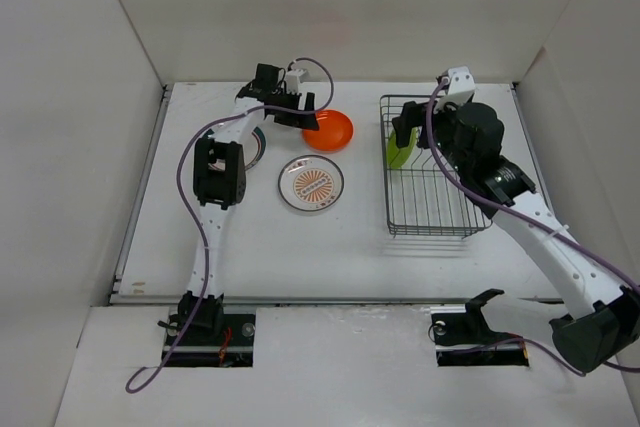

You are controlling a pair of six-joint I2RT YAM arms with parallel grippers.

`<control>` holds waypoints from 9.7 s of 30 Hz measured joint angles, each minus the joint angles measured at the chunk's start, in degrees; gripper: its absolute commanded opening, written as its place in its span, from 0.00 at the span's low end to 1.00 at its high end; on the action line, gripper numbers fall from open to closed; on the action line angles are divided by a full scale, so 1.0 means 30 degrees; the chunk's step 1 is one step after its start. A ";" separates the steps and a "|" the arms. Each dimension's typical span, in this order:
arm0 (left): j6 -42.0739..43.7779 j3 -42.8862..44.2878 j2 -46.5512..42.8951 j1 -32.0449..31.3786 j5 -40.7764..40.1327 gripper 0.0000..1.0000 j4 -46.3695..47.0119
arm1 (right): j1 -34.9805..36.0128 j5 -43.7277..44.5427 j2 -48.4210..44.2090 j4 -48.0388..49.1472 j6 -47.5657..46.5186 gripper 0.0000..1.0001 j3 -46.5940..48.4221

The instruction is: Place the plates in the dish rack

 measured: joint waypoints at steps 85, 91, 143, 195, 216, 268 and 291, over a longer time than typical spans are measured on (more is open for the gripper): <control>-0.1435 -0.6579 -1.2007 -0.2113 0.6309 0.00 0.1406 | -0.3009 -1.4710 0.9369 1.0309 0.5085 0.77 0.1100; -0.1435 -0.6688 -1.2233 -0.2113 0.5603 0.00 0.2273 | -0.3024 -1.6313 0.9406 1.0287 0.5435 0.44 0.1275; 0.1909 -1.4324 -1.7988 0.0969 -1.1315 1.00 -0.0634 | -0.5187 0.2506 1.0076 -0.3956 0.0634 0.03 0.5340; 0.3934 -1.5810 -0.9828 0.0867 0.0044 0.60 -0.1137 | -0.4364 -0.1719 0.3883 -0.0656 0.0546 1.00 0.0721; 0.2812 -1.4003 -0.8670 0.0408 0.1428 0.00 -0.1894 | -0.3592 -0.3971 0.4495 0.0007 -0.0073 1.00 0.0721; 0.0882 -1.2954 -1.6691 -0.0546 -0.6309 0.99 -0.2200 | -0.8174 0.0940 0.4466 -0.3067 -0.0226 0.00 0.3016; 0.1158 -1.4724 -1.6699 0.0794 -0.9282 0.99 -0.1552 | -0.7890 0.0714 0.6819 -0.3577 -0.0058 0.00 0.2958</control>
